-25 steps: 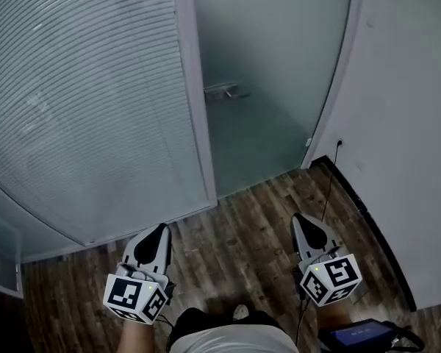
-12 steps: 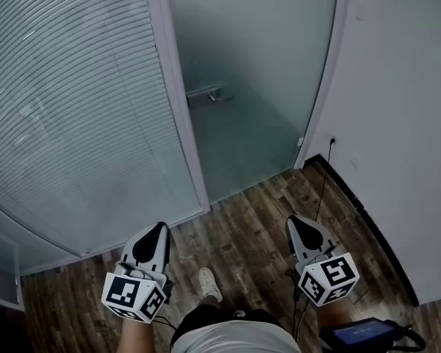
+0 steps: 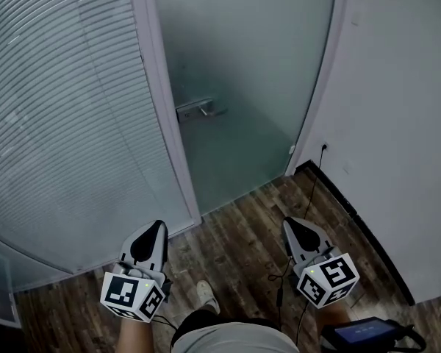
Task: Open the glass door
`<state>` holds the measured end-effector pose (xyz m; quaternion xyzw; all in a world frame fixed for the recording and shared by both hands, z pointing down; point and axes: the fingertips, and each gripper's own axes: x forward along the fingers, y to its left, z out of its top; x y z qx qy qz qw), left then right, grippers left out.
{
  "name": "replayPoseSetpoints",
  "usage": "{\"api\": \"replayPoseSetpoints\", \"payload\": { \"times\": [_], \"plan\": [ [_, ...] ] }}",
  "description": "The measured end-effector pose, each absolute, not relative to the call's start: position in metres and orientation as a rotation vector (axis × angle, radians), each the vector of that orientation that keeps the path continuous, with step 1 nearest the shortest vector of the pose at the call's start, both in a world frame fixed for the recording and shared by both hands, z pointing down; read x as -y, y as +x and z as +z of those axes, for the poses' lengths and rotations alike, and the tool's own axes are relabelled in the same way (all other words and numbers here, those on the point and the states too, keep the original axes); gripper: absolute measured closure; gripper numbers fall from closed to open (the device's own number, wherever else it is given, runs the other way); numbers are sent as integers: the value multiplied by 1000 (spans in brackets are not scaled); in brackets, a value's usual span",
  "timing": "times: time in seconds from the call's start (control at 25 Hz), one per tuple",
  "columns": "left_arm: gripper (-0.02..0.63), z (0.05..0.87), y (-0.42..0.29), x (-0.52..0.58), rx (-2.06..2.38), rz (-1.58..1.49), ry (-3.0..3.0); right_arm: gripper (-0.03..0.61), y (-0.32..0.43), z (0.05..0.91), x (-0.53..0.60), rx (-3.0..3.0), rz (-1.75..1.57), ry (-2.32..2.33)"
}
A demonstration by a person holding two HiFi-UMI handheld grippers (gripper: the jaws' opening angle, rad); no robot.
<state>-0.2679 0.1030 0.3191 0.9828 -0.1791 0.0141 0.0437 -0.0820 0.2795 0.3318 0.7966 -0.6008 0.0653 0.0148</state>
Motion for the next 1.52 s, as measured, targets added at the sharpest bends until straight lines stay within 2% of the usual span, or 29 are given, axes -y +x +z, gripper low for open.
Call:
{"api": "replayPoseSetpoints", "payload": {
  "times": [0.6,1.24,1.52],
  "plan": [
    [615,320,-231,51,528,76,3111,577,-59,316,-124,1827,158,2545],
    [615,326,-184,91,489,-18,3089,577,-19,311,-76,1794,101,2491],
    [615,330,-125,101,575,17,3062,577,52,323,-57,1869,134,2459]
  ]
}}
